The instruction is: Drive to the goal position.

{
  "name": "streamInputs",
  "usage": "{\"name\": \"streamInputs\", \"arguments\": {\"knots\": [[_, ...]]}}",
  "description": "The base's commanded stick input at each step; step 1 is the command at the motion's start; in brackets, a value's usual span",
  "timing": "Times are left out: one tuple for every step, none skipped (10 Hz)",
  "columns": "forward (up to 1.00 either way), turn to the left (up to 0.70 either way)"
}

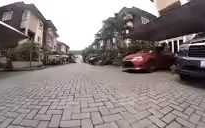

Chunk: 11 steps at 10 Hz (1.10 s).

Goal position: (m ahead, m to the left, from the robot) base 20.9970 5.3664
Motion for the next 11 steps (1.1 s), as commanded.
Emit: {"name": "streamInputs", "arguments": {"knots": [[0.7,0.0],[0.7,0.0],[0.7,0.0],[0.7,0.0],[0.7,0.0],[0.7,0.0],[0.7,0.0],[0.7,0.0],[0.7,0.0],[0.7,0.29],[0.7,0.06]]}}
